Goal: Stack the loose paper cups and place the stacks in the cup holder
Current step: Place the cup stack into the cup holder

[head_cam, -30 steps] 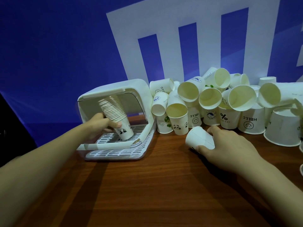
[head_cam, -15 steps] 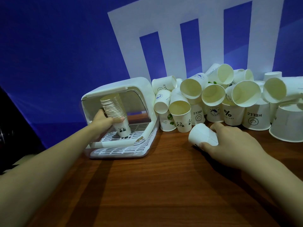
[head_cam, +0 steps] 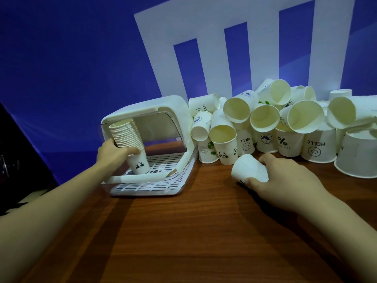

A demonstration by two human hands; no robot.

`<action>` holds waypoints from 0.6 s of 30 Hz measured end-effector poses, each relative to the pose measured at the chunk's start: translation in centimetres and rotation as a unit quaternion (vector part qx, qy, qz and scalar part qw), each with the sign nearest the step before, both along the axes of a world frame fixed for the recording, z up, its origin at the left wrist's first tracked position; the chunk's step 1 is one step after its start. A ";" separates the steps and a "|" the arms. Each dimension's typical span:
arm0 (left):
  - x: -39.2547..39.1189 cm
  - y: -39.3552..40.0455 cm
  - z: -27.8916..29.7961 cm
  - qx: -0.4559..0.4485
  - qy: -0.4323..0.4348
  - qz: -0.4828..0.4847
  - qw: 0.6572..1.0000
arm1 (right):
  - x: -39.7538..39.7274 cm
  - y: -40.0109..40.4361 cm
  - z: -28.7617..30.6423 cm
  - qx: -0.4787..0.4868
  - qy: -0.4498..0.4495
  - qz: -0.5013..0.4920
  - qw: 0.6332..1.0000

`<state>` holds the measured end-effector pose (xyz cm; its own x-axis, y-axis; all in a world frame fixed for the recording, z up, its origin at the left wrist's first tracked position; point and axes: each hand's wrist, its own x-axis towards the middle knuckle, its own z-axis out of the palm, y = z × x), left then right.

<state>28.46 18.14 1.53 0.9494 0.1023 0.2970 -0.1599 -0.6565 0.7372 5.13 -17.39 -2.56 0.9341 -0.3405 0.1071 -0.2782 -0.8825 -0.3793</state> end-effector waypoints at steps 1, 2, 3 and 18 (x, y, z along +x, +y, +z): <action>0.0 0.2 0.1 0.014 0.006 0.004 1.000 | 0.0 0.0 0.1 0.000 0.002 0.000 1.000; 0.1 0.5 0.3 0.020 0.017 0.005 1.000 | 0.0 0.1 0.0 0.001 0.003 0.000 1.000; 0.2 0.7 0.4 0.019 0.028 0.002 0.999 | 0.0 0.1 0.0 0.002 0.003 0.001 1.000; -0.4 0.3 0.4 0.019 0.056 -0.017 0.998 | -0.2 0.3 0.0 -0.007 0.001 0.007 1.000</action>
